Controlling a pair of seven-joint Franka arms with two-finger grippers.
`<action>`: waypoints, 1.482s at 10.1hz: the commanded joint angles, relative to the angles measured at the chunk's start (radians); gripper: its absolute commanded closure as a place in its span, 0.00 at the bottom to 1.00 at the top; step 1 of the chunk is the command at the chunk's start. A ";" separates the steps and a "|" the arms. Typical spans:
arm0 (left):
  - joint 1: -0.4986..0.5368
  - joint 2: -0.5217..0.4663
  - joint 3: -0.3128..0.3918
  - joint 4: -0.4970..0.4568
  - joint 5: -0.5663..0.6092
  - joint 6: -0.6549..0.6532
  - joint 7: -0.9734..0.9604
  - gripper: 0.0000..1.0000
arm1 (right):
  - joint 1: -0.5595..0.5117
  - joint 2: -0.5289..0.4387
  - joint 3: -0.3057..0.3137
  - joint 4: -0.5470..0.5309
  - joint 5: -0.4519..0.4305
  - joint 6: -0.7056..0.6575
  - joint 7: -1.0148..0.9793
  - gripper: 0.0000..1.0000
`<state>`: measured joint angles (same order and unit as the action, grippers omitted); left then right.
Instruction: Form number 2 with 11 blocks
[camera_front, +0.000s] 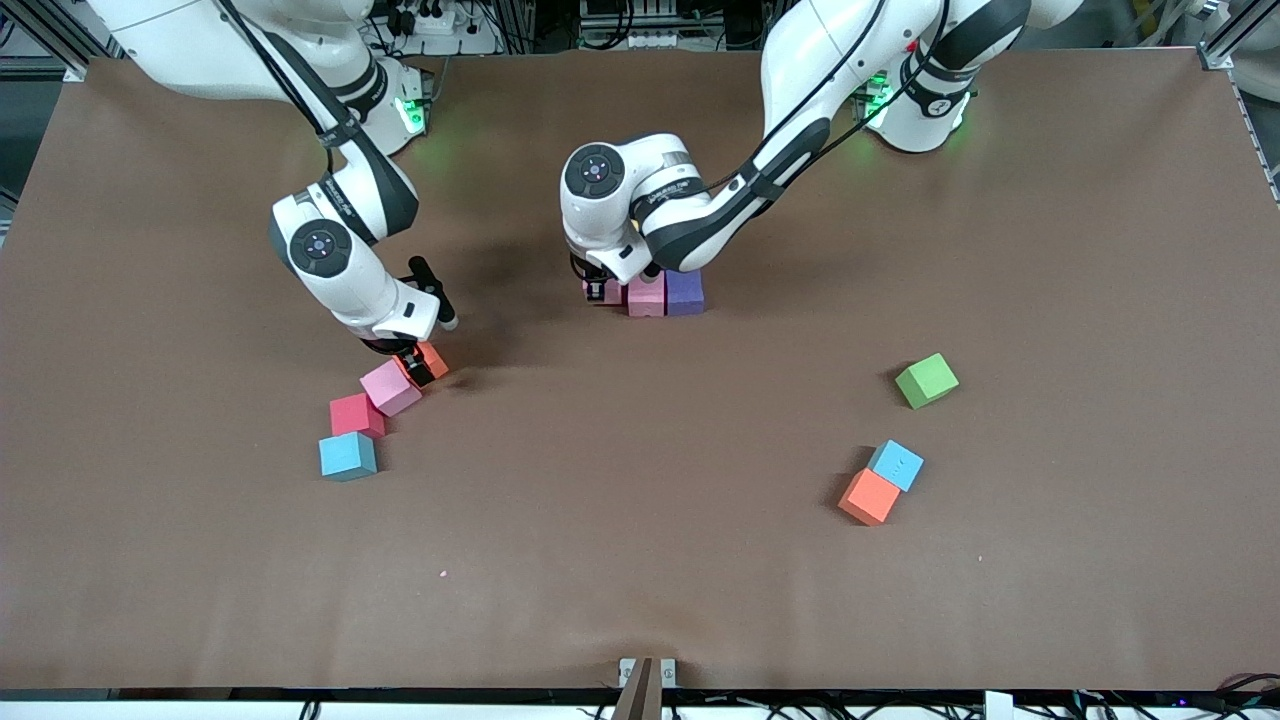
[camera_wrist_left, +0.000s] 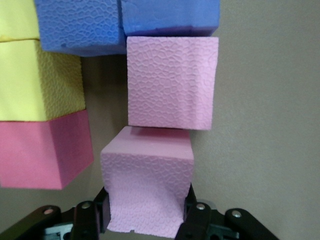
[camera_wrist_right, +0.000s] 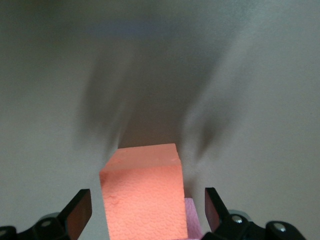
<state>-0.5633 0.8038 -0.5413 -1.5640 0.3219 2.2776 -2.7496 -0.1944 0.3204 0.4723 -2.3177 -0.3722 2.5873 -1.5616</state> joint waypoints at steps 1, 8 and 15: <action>-0.015 0.011 0.006 -0.001 0.052 0.019 -0.117 0.58 | -0.011 -0.001 0.015 -0.022 0.013 0.004 -0.031 0.00; -0.006 0.008 0.006 -0.004 0.051 0.014 -0.124 0.58 | -0.039 0.057 0.015 0.006 0.010 0.025 -0.041 0.00; 0.003 0.005 0.024 -0.005 0.052 0.013 -0.110 0.57 | -0.051 0.080 0.014 0.006 0.012 0.059 -0.040 0.62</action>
<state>-0.5573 0.8191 -0.5231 -1.5631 0.3307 2.2864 -2.7489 -0.2246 0.3898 0.4734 -2.3197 -0.3722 2.6351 -1.5704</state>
